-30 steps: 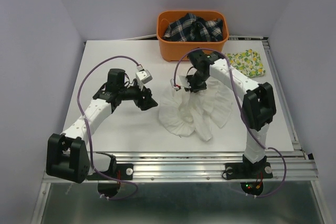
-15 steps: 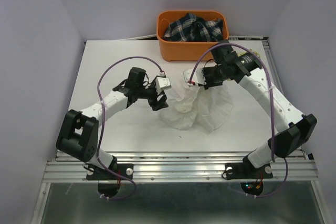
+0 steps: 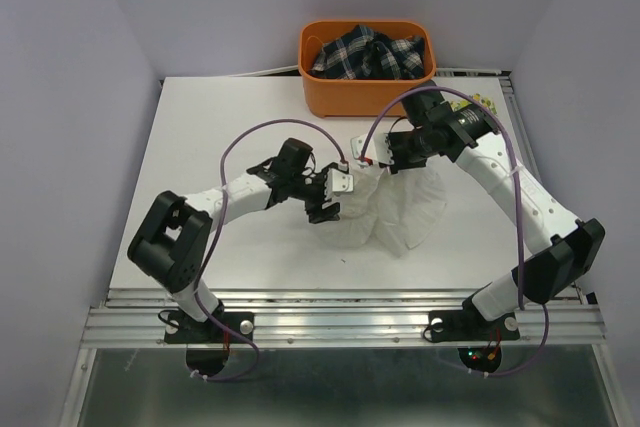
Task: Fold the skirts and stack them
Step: Flatten the skirt out
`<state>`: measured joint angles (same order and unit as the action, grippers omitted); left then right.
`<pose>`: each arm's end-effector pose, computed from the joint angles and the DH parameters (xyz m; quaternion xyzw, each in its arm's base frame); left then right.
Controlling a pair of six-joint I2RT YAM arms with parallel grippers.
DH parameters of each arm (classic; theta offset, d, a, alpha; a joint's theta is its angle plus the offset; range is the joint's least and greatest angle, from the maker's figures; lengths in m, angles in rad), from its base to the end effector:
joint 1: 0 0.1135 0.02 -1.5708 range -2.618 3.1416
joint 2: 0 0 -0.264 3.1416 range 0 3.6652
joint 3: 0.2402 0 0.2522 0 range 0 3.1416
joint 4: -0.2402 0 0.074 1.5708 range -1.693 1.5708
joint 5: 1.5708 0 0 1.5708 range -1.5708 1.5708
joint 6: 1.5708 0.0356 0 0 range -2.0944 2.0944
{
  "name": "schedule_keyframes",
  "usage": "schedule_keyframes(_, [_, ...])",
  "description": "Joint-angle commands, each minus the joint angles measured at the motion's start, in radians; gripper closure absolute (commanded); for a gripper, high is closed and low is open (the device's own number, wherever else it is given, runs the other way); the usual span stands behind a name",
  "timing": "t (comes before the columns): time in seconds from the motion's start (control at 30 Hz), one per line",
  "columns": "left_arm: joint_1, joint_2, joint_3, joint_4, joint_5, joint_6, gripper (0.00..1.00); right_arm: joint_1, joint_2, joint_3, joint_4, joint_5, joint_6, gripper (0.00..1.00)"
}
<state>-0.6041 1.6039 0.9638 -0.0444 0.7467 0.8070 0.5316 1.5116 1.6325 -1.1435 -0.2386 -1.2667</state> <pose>0.2649 -0.2122 0.2159 0.6645 0.5389 -0.2874 0.4306 0.2517 0.1578 0.3735 -0.7683 0.5696 0.0103 0.2920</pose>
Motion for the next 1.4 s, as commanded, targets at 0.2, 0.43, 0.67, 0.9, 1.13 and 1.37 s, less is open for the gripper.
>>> schedule_keyframes(0.2, [-0.01, 0.111, 0.121, 0.018, -0.017, 0.037, 0.2, 0.005, -0.045, 0.007, 0.018, 0.012, 0.018, 0.99])
schedule_keyframes(0.43, [-0.011, 0.131, 0.147, -0.005, 0.003, 0.055, 0.27, 0.005, -0.059, 0.0, 0.034, 0.024, 0.027, 0.99])
schedule_keyframes(0.67, [-0.019, 0.11, 0.153, -0.038, 0.022, 0.057, 0.7, 0.005, -0.071, -0.023, 0.131, 0.076, 0.099, 0.99])
schedule_keyframes(0.9, [0.004, 0.143, 0.213, -0.118, -0.035, 0.009, 1.0, 0.005, -0.105, -0.045, 0.183, 0.123, 0.125, 0.99])
schedule_keyframes(1.13, [0.241, 0.032, 0.379, -0.135, -0.13, -0.165, 1.0, -0.083, -0.175, -0.1, 0.251, 0.177, 0.145, 0.99])
schedule_keyframes(1.37, [0.357, -0.08, 0.5, -0.161, -0.3, -0.172, 1.0, -0.128, -0.218, -0.166, 0.31, 0.153, 0.176, 0.99])
